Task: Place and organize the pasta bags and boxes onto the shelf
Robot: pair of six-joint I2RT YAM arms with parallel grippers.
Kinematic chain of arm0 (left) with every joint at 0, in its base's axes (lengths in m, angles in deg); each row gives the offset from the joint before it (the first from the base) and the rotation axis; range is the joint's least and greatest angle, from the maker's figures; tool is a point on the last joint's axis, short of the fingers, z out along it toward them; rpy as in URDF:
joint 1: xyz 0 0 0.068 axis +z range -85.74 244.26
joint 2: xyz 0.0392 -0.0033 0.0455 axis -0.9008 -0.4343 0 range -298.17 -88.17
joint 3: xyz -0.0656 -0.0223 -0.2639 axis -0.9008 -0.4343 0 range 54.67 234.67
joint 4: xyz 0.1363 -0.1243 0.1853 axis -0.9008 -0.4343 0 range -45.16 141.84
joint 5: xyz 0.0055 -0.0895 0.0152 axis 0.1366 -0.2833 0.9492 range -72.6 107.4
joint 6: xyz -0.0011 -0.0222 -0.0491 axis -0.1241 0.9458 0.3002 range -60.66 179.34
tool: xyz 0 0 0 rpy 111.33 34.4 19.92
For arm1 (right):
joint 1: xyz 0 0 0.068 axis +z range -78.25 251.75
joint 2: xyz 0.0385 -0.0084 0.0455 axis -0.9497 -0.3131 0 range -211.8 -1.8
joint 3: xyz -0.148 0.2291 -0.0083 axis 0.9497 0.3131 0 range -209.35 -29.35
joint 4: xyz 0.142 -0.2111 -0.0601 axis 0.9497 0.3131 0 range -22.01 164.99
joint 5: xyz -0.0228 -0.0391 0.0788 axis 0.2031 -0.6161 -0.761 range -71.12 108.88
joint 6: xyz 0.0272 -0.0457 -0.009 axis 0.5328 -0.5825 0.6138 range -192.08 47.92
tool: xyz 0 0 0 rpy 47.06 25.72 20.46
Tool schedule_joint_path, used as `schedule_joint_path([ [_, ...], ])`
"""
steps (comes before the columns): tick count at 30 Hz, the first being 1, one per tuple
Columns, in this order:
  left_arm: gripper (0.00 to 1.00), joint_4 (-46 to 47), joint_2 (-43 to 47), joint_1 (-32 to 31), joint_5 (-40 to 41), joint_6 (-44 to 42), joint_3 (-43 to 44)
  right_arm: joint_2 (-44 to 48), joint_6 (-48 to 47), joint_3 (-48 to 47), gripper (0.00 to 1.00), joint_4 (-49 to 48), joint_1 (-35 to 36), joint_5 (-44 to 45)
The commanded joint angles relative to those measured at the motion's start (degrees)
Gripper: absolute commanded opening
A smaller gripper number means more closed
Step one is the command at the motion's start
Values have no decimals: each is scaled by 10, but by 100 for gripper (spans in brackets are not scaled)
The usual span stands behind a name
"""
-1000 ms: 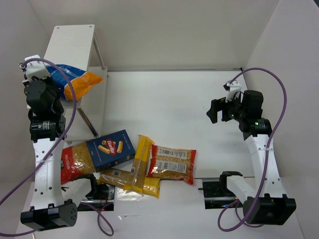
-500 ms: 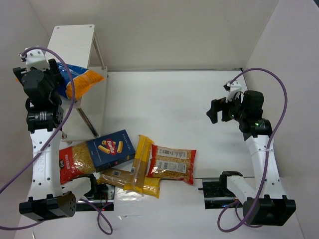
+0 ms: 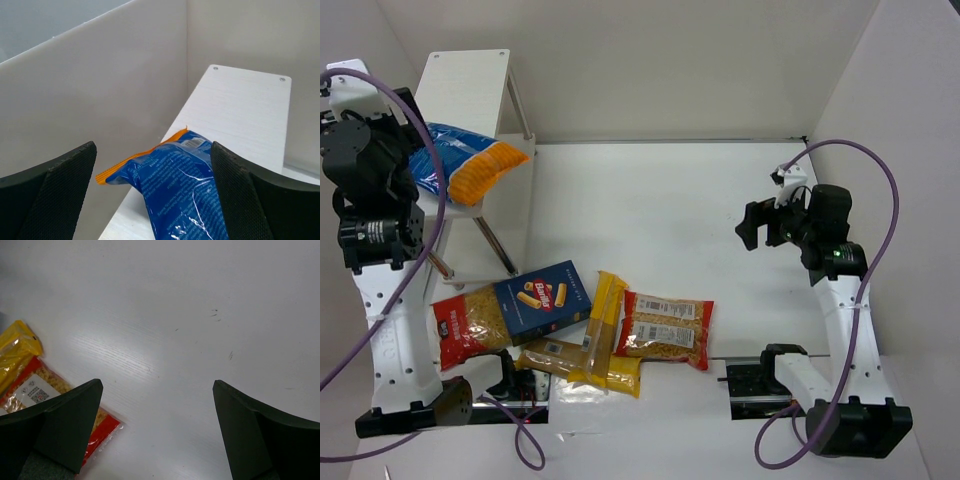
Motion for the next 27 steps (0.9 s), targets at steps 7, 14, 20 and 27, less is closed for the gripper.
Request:
schedule_joint_path([
  [7, 100, -267, -10, 3, -353, -82, 135, 20, 5, 6, 100, -1, -20, -14],
  [14, 98, -381, -52, 3, -413, -142, 118, 26, 10, 6, 100, 4, -44, -30],
  [20, 97, -369, -63, 3, -400, -142, 75, 26, 10, 6, 100, 4, -56, -36],
  [27, 76, -357, -69, 3, -390, -131, 50, 26, 10, 12, 100, 10, -71, -41],
])
